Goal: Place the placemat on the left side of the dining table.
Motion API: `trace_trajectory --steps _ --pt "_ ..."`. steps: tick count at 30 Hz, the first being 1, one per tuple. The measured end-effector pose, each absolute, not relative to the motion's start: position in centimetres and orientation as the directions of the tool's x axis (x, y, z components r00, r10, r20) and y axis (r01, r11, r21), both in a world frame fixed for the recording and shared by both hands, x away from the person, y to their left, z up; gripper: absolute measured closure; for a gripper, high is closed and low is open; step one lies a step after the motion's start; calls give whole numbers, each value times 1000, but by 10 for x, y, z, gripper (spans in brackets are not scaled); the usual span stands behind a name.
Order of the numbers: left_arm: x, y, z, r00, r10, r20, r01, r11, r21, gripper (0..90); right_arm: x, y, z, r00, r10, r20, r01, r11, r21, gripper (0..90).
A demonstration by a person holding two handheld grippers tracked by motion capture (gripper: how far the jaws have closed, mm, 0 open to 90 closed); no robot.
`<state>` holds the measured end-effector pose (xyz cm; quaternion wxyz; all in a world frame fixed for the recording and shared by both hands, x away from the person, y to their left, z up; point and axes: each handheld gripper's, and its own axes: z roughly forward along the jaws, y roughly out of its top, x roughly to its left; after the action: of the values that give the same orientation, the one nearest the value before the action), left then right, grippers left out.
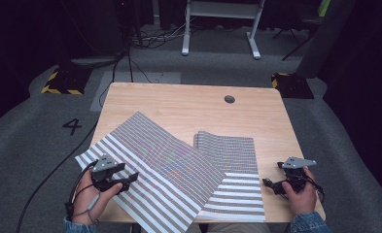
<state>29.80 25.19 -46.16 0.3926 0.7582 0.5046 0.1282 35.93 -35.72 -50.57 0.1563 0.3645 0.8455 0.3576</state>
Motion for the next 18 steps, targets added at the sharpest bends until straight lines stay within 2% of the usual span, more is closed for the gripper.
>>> trace_trajectory --steps 3,8,11,18 --pt "297 258 -472 380 908 -176 719 -171 673 326 360 -358 -505 -692 722 -10 500 489 714 0" --pt "297 267 -482 253 959 -129 763 -116 636 298 361 -357 -505 -692 722 -3 503 485 715 2" --pt "299 268 -488 216 969 -121 780 -97 618 273 362 -356 -505 -692 722 0 504 482 717 3" --pt "304 259 -493 225 973 -51 774 -146 617 240 362 -356 -505 -692 722 -1 503 483 717 3"
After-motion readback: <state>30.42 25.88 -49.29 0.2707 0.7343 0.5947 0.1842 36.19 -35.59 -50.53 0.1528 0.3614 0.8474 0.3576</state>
